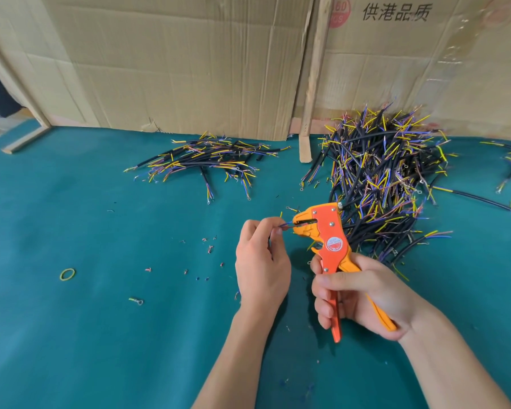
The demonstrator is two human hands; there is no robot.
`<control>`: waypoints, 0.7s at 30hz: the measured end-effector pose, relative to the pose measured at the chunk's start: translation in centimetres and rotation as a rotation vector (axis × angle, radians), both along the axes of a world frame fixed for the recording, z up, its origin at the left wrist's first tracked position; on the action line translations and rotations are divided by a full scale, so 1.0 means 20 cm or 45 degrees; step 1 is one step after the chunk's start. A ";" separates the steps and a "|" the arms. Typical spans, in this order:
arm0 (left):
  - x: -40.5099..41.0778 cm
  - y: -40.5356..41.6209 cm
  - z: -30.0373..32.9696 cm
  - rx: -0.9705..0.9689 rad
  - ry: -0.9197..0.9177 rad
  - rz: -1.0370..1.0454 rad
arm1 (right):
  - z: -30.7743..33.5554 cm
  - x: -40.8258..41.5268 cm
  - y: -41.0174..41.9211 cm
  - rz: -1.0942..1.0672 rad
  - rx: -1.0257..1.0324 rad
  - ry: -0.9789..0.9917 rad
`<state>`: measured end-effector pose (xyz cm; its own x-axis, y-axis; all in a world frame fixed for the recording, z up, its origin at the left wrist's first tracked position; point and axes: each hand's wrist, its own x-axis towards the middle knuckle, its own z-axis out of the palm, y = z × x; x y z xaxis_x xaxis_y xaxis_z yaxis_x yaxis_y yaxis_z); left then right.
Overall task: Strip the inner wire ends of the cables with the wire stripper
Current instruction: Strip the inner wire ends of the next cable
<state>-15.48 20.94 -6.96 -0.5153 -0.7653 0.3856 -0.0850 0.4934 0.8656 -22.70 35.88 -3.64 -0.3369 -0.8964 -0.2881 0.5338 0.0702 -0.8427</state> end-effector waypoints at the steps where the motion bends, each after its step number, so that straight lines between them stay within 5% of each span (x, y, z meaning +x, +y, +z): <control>1: 0.00 0.00 0.00 -0.004 0.001 0.001 | 0.00 0.00 0.00 0.003 -0.006 -0.004; 17: 0.00 -0.01 -0.01 -0.028 0.084 -0.031 | -0.01 0.05 -0.07 -0.234 0.012 0.106; 21: -0.01 -0.02 0.03 0.153 0.006 -0.045 | 0.00 0.02 -0.03 -0.213 -0.157 -0.054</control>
<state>-15.62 20.54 -6.35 -0.5413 -0.7874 0.2949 -0.0648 0.3887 0.9191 -22.23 35.20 -3.64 -0.4741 -0.8582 -0.1968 0.5642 -0.1245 -0.8162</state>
